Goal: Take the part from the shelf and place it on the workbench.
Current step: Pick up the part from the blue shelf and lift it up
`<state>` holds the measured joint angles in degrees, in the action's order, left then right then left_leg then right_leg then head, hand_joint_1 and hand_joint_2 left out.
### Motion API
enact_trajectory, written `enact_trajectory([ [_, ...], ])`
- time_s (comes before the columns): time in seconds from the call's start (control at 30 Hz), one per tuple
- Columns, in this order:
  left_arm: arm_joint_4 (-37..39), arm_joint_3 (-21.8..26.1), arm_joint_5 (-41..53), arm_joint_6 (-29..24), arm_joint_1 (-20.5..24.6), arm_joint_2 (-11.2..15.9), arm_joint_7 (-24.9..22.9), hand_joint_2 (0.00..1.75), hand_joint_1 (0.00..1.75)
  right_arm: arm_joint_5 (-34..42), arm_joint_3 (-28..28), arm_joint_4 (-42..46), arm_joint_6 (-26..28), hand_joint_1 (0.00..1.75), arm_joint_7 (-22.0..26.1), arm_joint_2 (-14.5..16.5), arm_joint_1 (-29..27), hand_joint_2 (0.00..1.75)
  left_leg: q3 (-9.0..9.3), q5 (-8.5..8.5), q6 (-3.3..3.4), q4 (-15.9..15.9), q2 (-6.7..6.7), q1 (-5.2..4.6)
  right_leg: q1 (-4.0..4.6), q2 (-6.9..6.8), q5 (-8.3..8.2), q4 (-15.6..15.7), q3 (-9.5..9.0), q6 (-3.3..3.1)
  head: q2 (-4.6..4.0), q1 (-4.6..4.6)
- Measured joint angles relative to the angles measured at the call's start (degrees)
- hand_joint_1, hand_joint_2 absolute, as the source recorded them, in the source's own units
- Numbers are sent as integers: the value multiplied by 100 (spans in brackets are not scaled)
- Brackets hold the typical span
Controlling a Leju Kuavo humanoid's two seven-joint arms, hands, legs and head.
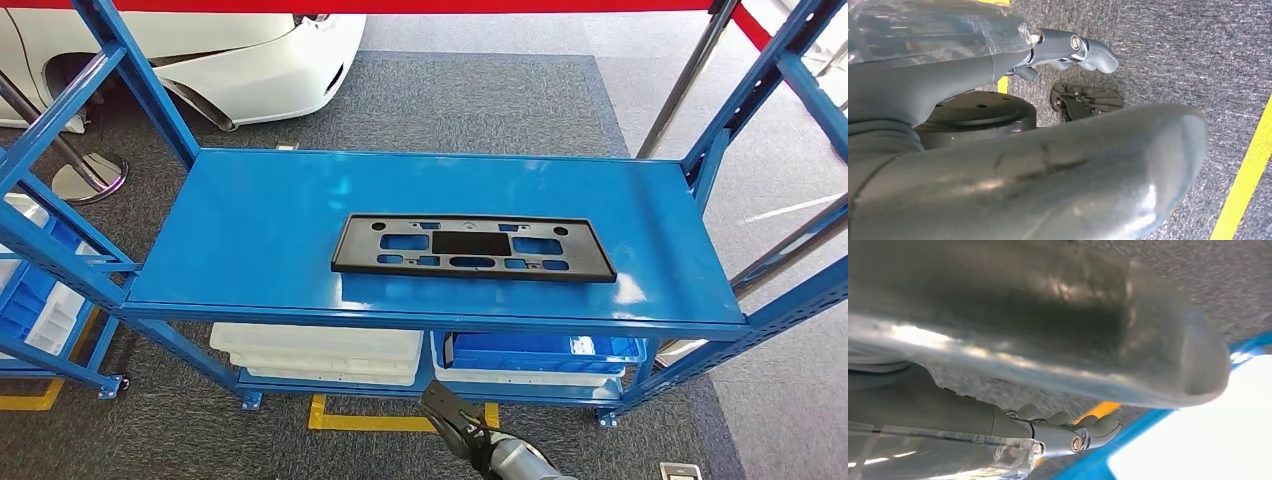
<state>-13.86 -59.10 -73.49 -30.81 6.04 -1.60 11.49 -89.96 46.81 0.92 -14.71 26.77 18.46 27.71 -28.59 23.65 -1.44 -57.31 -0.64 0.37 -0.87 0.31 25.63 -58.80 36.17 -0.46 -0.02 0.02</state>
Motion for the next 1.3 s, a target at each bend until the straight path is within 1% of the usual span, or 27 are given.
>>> enact_trajectory([
  [0.1,0,-46,17,2,0,-7,-1,0,0,0,-179,0,-48,0,181,78,319,0,0,-3,-1,-1,1,0,0,1,-5,-1,0,-4,0,3],
  [0.27,0,-53,-33,-3,-2,-11,15,0,0,0,-443,0,-119,0,475,184,1086,0,3,-9,-2,-4,-1,-1,2,2,-9,-1,-1,-6,0,-4],
  [0.37,2,-53,-57,-10,-3,-17,18,0,0,-2,-544,0,-81,0,593,207,1300,0,0,-9,-2,-5,-2,0,2,1,-9,-2,0,-6,0,2],
  [0.63,8,-53,-95,-52,-2,-37,25,0,0,-7,-723,0,-67,0,746,256,1396,0,-11,-8,-1,-5,-2,-1,1,0,-9,-1,6,-6,0,8],
  [0.77,10,-53,-97,-53,-2,-37,25,0,0,-7,-792,0,-123,0,749,264,1431,0,-10,-9,-1,-8,-2,-1,1,-1,-13,0,5,-5,0,5],
  [1.03,14,-53,-74,-55,-2,-39,25,0,0,-2,-844,0,-376,0,417,262,1438,0,-8,-10,-2,-10,-2,0,2,0,-15,-1,6,-4,0,1],
  [1.3,18,-54,-58,-78,-1,-39,12,0,0,0,-844,0,-580,0,148,244,1238,0,-12,-9,-2,-10,-2,0,3,1,-13,-1,12,-5,0,7],
])
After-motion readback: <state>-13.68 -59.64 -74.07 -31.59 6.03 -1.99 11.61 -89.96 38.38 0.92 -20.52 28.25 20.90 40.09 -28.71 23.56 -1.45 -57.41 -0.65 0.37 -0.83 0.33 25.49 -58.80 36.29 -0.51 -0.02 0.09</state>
